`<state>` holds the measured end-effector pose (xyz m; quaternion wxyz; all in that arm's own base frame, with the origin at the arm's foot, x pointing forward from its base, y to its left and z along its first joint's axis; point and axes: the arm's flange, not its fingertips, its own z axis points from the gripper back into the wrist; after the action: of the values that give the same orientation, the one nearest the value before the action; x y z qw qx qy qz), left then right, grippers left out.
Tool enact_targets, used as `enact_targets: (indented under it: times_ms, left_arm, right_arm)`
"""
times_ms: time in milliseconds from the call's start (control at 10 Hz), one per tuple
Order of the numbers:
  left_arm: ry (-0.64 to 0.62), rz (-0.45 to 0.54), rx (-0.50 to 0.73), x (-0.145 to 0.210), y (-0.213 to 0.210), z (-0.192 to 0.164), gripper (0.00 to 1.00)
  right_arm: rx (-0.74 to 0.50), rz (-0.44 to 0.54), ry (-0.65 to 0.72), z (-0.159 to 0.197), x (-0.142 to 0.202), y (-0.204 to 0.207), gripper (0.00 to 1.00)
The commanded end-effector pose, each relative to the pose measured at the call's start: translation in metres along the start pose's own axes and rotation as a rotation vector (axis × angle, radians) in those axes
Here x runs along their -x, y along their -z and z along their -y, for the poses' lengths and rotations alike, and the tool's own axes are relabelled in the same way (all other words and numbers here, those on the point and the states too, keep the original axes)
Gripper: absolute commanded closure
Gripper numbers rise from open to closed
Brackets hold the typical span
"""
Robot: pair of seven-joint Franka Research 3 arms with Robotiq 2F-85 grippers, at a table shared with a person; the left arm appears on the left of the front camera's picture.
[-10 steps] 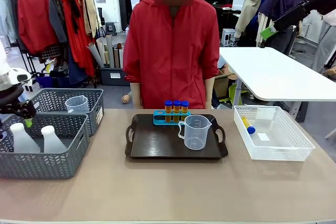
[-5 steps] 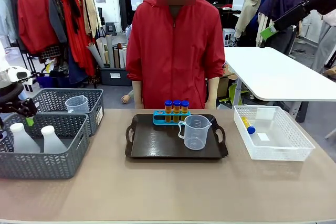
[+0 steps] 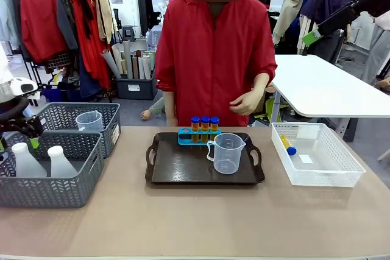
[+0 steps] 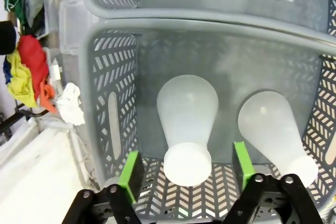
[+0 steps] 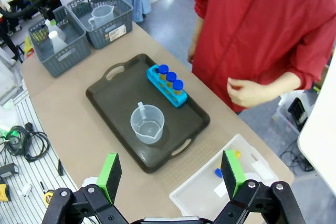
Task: Prepare the laboratory tools.
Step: Pick up one Small flask and place it on the Handle tray.
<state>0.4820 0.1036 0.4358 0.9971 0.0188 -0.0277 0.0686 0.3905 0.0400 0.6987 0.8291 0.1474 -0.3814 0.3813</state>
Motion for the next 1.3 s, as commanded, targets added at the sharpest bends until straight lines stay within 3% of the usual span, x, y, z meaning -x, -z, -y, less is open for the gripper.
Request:
enact_targets:
  times_ms: [0, 200, 800, 1200]
  left_arm:
    - [0.016, -0.002, -0.008, 0.002, -0.004, -0.001, 0.58]
    - [0.017, -0.004, -0.008, 0.001, -0.003, 0.001, 0.98]
    - [0.002, -0.015, -0.018, 0.001, -0.012, -0.001, 1.0]
    - [0.061, -0.015, -0.033, -0.021, -0.096, -0.01, 1.0]
  right_arm:
    - [-0.01, 0.009, -0.004, 0.0, -0.001, -0.001, 0.0]
    - [-0.01, 0.009, -0.004, 0.0, -0.001, -0.001, 0.0]
    - [-0.01, 0.009, -0.004, 0.0, -0.001, -0.001, 0.0]
    - [-0.01, 0.009, -0.004, 0.0, -0.001, -0.001, 0.0]
